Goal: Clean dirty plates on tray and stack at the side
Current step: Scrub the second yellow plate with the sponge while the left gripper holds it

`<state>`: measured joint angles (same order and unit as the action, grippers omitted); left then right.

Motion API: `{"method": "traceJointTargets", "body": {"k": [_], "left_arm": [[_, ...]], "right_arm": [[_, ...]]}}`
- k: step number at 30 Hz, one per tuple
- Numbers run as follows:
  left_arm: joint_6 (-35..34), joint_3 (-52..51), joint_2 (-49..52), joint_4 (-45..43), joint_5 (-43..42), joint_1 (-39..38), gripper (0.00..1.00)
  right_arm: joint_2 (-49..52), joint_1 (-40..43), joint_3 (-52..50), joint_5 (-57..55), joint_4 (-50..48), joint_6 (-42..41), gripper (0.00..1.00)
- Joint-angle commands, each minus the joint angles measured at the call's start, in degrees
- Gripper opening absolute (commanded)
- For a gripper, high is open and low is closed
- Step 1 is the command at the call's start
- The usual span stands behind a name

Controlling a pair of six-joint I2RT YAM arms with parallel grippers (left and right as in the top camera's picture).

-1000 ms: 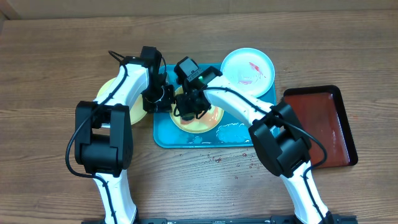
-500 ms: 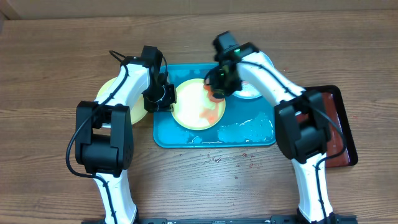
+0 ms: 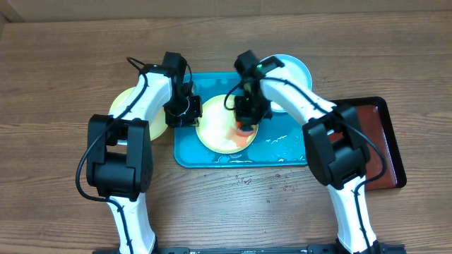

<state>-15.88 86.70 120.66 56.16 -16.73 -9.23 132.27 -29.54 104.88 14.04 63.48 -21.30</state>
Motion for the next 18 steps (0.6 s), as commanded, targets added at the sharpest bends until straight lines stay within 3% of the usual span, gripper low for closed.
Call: {"method": "traceJointTargets", "body": {"k": [1,10,18], "left_arm": [[0.46,-0.15,0.20,-0.11,-1.38,0.31,0.04],[0.50,-0.15,0.20,-0.04,-2.64,0.22,0.04],[0.70,-0.15,0.20,0.15,-2.78,0.22,0.04]], "right_arm": [[0.52,-3.96,-3.28,4.15,-4.24,-2.75,0.04],[0.52,-5.77,-3.67,3.45,-20.15,-8.66,0.04],[0.50,-3.02,-3.45,-10.88,-18.91,-10.25,0.04]]}}
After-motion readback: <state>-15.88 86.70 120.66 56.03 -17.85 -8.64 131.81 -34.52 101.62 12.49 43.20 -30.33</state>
